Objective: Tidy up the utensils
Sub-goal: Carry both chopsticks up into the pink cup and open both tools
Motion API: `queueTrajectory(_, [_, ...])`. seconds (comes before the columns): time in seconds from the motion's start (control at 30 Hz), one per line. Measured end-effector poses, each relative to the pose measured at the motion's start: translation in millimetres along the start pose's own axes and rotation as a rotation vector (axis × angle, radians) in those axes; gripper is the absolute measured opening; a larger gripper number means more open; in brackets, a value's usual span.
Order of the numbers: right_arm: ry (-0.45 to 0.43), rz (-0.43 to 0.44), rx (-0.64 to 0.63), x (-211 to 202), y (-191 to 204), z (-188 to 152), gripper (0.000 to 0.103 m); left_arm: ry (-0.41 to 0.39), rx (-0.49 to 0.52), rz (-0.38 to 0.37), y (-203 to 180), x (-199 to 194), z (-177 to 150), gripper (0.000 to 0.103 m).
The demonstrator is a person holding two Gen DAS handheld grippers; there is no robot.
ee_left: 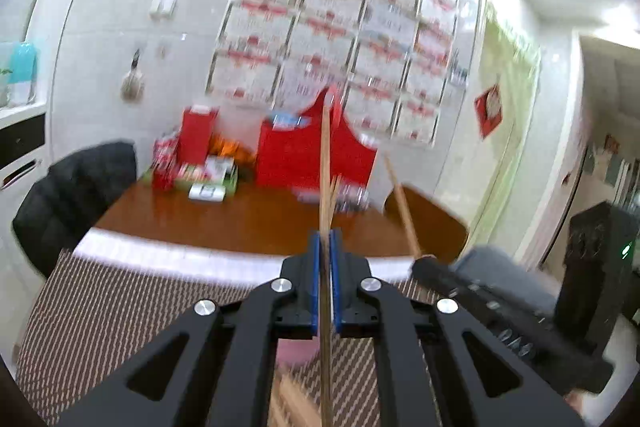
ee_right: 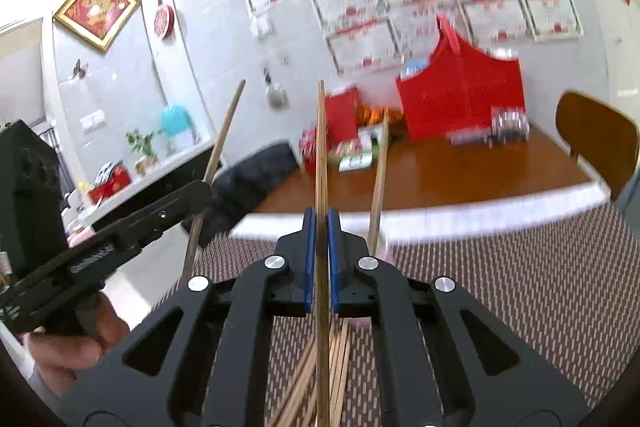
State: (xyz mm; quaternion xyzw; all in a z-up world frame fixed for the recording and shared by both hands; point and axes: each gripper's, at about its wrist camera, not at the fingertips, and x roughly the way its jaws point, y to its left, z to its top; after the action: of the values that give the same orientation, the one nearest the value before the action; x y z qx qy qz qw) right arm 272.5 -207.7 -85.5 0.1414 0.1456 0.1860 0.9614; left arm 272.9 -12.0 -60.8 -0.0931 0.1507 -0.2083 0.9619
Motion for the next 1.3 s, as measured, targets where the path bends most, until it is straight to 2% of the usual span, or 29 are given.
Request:
queueTrajectory(0.07, [-0.045,-0.014,0.002,13,-1,20,0.006,-0.072,-0.008,-0.022,1,12,20,0.005])
queueTrajectory(0.23, [-0.124,-0.049,0.018,42,-5,56,0.006,-0.188,-0.004,-0.034,6,49,50,0.005])
queueTrajectory(0.33, [-0.153,-0.073,0.036,64,-13,65,0.006,-0.214,-0.002,-0.053,11,73,56,0.005])
queueTrajectory(0.43, [-0.161,-0.093,0.059,83,-23,62,0.006,-0.213,0.0,-0.068,14,100,53,0.005])
queueTrajectory(0.73, [-0.119,-0.123,0.095,116,-49,28,0.007,-0.149,-0.014,-0.039,34,151,5,0.005])
queueTrajectory(1.3, [-0.093,-0.109,0.099,121,-50,27,0.007,-0.122,0.008,-0.029,39,152,-3,0.005])
